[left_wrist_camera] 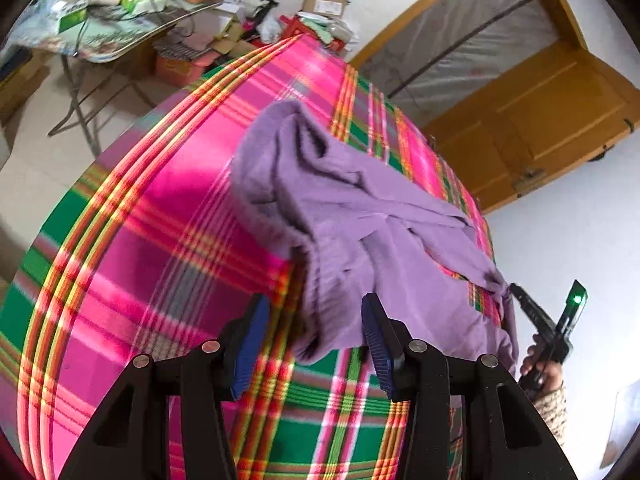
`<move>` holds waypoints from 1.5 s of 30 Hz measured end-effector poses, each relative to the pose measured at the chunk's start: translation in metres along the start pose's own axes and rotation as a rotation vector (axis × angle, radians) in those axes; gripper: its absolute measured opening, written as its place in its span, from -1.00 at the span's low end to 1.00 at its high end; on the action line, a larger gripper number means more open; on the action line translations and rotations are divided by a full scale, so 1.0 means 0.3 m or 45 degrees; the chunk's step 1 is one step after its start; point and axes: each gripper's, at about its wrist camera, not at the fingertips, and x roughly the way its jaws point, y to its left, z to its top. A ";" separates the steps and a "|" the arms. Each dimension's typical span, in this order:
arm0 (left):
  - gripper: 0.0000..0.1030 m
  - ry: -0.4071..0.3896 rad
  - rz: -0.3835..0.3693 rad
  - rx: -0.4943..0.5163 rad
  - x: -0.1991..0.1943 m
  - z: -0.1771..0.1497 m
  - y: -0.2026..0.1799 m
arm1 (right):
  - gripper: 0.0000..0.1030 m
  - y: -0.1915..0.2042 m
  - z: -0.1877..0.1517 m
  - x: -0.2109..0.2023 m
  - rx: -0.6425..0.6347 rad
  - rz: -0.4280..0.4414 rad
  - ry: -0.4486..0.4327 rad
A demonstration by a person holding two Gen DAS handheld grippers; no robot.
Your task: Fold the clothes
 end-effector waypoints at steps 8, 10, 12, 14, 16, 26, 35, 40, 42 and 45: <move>0.04 0.033 -0.020 -0.010 0.008 -0.024 0.020 | -0.14 0.236 0.004 0.140 -0.101 0.250 0.064; 0.04 0.041 -0.023 -0.013 0.012 -0.025 0.022 | -0.08 0.251 0.019 0.167 -0.082 0.307 0.074; 0.04 0.040 -0.024 -0.014 0.015 -0.023 0.021 | -0.05 0.269 0.035 0.199 -0.060 0.380 0.089; 0.05 0.038 -0.037 -0.018 0.021 -0.018 0.022 | -0.05 0.287 0.051 0.230 -0.038 0.454 0.104; 0.05 0.048 -0.041 -0.022 0.032 -0.013 0.026 | -0.05 0.307 0.065 0.259 -0.023 0.518 0.116; 0.06 0.095 -0.035 -0.038 0.084 0.002 0.040 | -0.16 0.471 0.091 0.289 -0.206 0.461 0.041; 0.04 0.095 -0.010 -0.019 0.124 0.013 0.003 | -0.87 0.419 0.051 0.255 -0.129 0.515 0.059; -0.18 0.107 0.001 -0.004 0.132 0.009 -0.017 | -0.87 0.330 0.016 0.180 -0.038 0.521 0.013; -0.40 0.122 0.000 0.006 0.138 0.005 -0.023 | -0.87 0.299 0.004 0.145 -0.006 0.522 -0.007; -0.62 0.131 -0.002 0.024 0.142 -0.002 -0.035 | -0.87 0.268 -0.021 0.098 0.024 0.513 -0.027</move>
